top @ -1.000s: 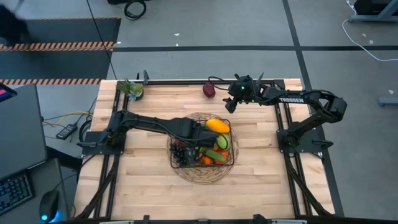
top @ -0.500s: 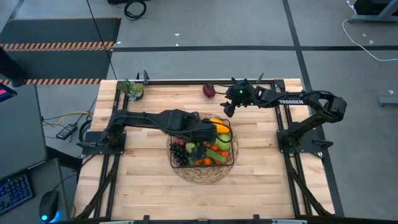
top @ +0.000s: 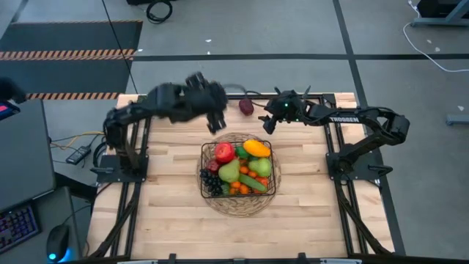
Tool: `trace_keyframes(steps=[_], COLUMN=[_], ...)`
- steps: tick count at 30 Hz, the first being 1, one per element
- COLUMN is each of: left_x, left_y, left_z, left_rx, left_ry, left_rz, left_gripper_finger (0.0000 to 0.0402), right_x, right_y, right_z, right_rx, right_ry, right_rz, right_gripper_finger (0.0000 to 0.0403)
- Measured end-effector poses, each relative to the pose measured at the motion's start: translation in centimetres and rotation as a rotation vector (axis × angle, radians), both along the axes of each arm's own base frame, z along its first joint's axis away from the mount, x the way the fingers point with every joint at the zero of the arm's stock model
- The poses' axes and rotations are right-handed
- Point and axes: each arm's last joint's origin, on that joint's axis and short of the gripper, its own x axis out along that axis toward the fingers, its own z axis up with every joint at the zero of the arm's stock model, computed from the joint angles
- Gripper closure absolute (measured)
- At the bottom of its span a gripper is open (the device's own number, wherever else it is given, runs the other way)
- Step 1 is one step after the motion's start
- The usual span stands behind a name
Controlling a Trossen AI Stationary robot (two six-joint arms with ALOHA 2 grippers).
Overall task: Build produce basket
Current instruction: Put the dark red apple into the black wire basket
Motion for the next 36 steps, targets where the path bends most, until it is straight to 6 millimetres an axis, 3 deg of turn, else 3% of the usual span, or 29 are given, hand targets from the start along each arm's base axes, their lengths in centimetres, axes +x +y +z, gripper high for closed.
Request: trace_keyframes(steps=[7,10,17,21,26,32,36], left_x=[0.3,1.4,3.1,2.8,0.6,-2.8,-4.6], left_y=[6.3,8.5,12.4,14.1,14.4,12.8,11.9], left_z=[1.1,0.3,-6.0,-10.3,-13.0,-13.7,-15.6], left_rx=[-0.156,-0.194,-0.184,-0.273,-0.288,-0.222,-0.209], left_ry=[-0.172,-0.280,-0.259,-0.275,-0.362,-0.572,-0.674], left_rz=[-0.129,-0.217,-0.244,-0.259,-0.269,-0.326,-0.373], left_gripper_finger=[0.0116,0.0120,0.0132,0.0140,0.0151,0.0161,0.0161], right_x=[-0.1,-0.3,-0.9,-1.3,-1.6,-1.8,-1.8], right_y=[-0.5,-0.6,-1.2,-1.8,-2.2,-2.3,-2.3], right_z=[0.1,-0.1,-0.4,-0.3,-0.3,-0.4,-0.4], right_rx=[0.022,0.037,0.032,0.035,0.070,0.080,0.073], right_ry=[-0.046,-0.016,0.019,0.005,-0.017,-0.006,0.000], right_rz=[0.030,0.024,0.005,-0.007,0.026,0.023,0.012], right_gripper_finger=[0.0160,0.0160,0.0160,0.0160,0.0160,0.0160,0.0160])
